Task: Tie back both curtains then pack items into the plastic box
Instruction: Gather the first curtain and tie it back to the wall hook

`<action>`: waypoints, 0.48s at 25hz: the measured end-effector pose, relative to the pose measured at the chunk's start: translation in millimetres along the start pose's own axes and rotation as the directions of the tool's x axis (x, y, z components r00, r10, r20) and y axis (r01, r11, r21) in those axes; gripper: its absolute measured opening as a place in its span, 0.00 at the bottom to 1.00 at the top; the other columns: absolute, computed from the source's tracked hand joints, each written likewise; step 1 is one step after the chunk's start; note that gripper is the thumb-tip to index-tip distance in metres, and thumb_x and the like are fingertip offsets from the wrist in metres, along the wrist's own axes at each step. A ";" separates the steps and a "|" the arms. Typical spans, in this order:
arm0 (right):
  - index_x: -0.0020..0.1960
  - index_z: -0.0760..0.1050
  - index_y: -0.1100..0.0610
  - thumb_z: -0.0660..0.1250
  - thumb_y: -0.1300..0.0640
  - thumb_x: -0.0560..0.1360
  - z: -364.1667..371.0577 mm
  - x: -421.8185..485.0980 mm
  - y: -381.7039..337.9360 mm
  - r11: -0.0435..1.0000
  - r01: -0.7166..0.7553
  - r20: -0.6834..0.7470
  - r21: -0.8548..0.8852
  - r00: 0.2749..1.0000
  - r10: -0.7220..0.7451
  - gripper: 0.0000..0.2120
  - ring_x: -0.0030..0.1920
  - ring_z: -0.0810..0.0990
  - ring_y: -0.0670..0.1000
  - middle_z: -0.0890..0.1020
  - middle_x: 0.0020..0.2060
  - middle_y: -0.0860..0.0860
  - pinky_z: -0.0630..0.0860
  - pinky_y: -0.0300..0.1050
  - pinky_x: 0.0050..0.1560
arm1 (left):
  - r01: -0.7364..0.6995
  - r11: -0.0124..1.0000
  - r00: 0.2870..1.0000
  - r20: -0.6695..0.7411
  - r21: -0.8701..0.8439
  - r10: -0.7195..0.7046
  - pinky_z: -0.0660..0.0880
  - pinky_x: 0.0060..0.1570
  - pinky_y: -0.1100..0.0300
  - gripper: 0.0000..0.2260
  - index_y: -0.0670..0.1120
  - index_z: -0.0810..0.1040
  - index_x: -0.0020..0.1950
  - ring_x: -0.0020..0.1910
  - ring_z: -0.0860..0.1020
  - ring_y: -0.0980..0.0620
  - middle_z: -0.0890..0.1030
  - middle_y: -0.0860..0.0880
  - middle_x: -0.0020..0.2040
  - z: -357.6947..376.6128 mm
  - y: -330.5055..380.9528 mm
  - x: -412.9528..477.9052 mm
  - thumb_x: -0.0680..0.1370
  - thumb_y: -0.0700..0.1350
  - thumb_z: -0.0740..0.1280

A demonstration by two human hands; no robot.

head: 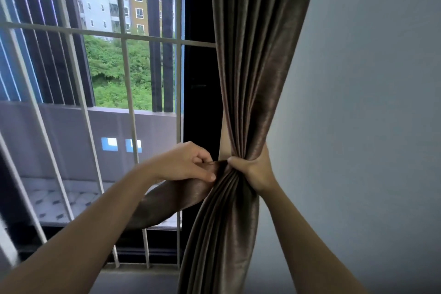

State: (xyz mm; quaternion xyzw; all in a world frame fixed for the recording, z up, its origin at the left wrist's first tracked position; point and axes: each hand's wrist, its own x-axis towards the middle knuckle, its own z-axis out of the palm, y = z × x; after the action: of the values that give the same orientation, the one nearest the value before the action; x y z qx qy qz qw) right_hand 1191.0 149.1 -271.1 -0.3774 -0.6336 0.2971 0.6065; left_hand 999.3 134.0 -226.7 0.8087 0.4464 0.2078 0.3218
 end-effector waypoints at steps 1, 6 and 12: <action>0.63 0.65 0.61 0.72 0.66 0.59 7.7 -0.4 -3.0 1.000 0.002 -0.002 -0.020 1.000 -0.002 0.33 0.47 0.80 0.39 0.78 0.49 0.51 0.75 0.31 0.45 | -0.014 0.999 0.999 -0.045 0.047 0.016 0.69 0.34 0.65 0.05 0.43 0.80 0.41 0.29 0.73 0.58 0.77 0.49 0.30 2.0 -5.2 -2.4 0.71 0.43 0.73; 0.74 0.52 0.55 0.77 0.66 0.62 33.2 -3.6 -22.5 0.990 -0.022 -0.087 -0.138 0.996 0.010 0.49 0.49 0.72 0.25 0.71 0.52 0.36 0.69 0.19 0.44 | -0.001 0.988 0.943 -0.329 0.156 0.053 0.66 0.32 0.62 0.11 0.42 0.75 0.35 0.28 0.70 0.57 0.74 0.51 0.28 24.2 -22.1 -7.0 0.70 0.47 0.73; 0.76 0.42 0.46 0.76 0.55 0.63 46.5 2.1 -65.0 0.959 -0.140 -0.290 -0.245 0.955 0.065 0.55 0.52 0.73 0.44 0.75 0.62 0.48 0.70 0.39 0.53 | 0.074 0.996 0.864 -0.502 0.058 -0.036 0.71 0.35 0.60 0.11 0.45 0.77 0.39 0.36 0.76 0.52 0.78 0.49 0.35 42.1 -21.7 -15.8 0.71 0.51 0.72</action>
State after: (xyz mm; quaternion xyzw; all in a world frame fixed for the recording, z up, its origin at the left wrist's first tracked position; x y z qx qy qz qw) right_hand 1137.2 119.6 -219.8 -0.5252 -0.5549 0.1853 0.6180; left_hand 1004.6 114.9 -272.5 0.7257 0.5449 0.3840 0.1705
